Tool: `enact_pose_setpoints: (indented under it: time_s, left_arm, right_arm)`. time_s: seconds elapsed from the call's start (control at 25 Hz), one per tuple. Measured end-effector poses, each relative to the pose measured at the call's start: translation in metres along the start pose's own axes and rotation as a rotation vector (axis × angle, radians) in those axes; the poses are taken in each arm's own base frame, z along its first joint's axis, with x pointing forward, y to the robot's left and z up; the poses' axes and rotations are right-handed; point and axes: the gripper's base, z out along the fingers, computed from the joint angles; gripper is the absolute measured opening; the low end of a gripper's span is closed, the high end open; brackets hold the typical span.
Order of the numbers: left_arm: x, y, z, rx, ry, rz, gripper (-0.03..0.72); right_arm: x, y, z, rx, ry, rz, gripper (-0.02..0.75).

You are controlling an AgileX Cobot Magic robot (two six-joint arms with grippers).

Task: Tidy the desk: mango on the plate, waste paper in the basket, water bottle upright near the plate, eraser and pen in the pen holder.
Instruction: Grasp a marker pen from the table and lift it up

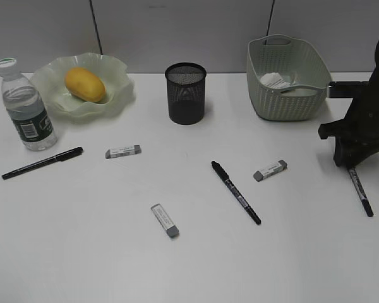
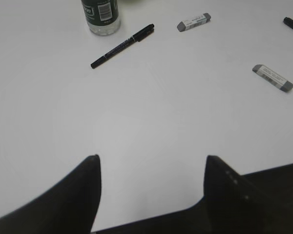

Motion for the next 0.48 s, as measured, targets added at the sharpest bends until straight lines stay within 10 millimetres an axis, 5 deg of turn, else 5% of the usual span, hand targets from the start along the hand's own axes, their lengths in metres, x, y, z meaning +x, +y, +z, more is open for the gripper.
enact_pose_setpoints:
  time_s: [0.16, 0.48]
  left_arm:
    - [0.0, 0.0, 0.0, 0.0, 0.0, 0.0, 0.498]
    - [0.0, 0.0, 0.0, 0.0, 0.0, 0.0, 0.498]
  right_arm:
    - [0.0, 0.0, 0.0, -0.003, 0.004, 0.003, 0.154]
    - [-0.011, 0.011, -0.02, -0.005, -0.025, -0.023, 0.152]
